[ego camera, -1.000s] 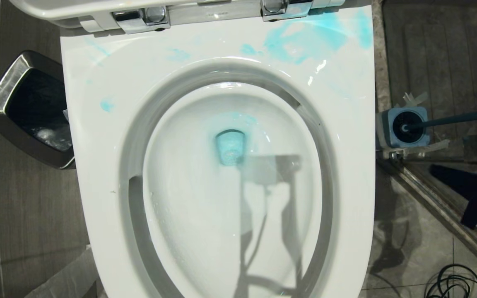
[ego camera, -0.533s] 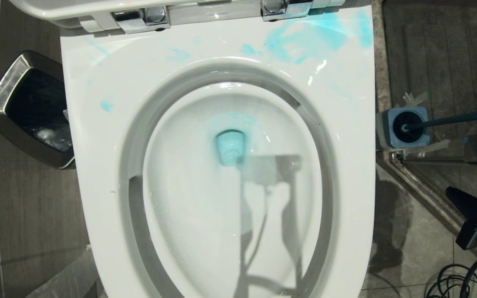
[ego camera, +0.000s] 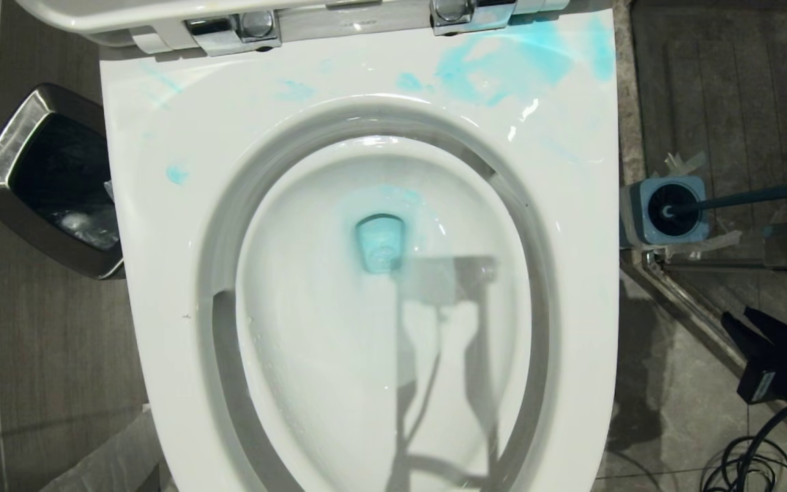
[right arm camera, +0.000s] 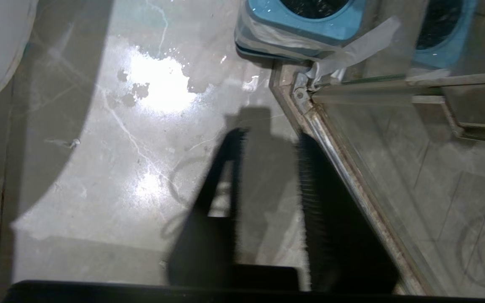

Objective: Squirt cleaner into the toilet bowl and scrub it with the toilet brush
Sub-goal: Scrub the toilet bowl

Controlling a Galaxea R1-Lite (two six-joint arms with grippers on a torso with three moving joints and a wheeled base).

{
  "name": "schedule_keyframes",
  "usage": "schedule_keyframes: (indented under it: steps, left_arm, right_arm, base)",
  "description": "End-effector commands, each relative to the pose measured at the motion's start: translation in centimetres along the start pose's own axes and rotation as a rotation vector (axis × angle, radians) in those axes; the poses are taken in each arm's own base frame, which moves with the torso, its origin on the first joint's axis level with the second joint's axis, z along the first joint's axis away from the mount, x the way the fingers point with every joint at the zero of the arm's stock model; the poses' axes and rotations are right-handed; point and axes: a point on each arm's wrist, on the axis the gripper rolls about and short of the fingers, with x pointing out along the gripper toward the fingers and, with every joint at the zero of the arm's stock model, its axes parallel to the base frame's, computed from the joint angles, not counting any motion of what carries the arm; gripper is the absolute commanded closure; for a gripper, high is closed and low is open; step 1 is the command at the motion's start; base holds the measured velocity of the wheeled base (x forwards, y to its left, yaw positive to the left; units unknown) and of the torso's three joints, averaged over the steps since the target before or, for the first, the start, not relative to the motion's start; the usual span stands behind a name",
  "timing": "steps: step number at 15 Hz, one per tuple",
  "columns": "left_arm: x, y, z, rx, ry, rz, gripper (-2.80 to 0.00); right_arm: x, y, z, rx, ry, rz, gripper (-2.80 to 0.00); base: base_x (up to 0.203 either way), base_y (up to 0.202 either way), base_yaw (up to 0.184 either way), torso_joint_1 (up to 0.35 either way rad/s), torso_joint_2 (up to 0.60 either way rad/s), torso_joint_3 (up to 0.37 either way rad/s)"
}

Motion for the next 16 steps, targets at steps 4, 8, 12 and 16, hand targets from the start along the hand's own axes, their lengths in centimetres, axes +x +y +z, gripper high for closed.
schedule_keyframes:
  steps: [4,8,12,16]
  left_arm:
    - [0.0,0.0,0.0,0.000,0.001,0.001,0.00]
    - [0.0,0.0,0.0,0.000,0.001,0.001,0.00]
    - [0.0,0.0,0.0,0.000,0.000,0.001,0.00]
    - [0.0,0.0,0.0,0.000,0.001,0.001,0.00]
  right_arm:
    - [2.4,-0.5,1.3,-0.010,-0.074,-0.021,-2.80]
    - [5.5,-1.4,3.6,-0.014,-0.188,-0.054,-2.80]
    - [6.3,-1.7,4.6,-0.017,-0.240,-0.055,-2.80]
    - [7.4,-2.2,6.0,-0.053,-0.302,-0.083,-2.80]
  base:
    - [0.000,0.000,0.000,0.000,0.00,0.000]
    - [0.000,0.000,0.000,0.000,0.00,0.000]
    - [0.000,0.000,0.000,0.000,0.00,0.000]
    - [0.000,0.000,0.000,0.000,0.00,0.000]
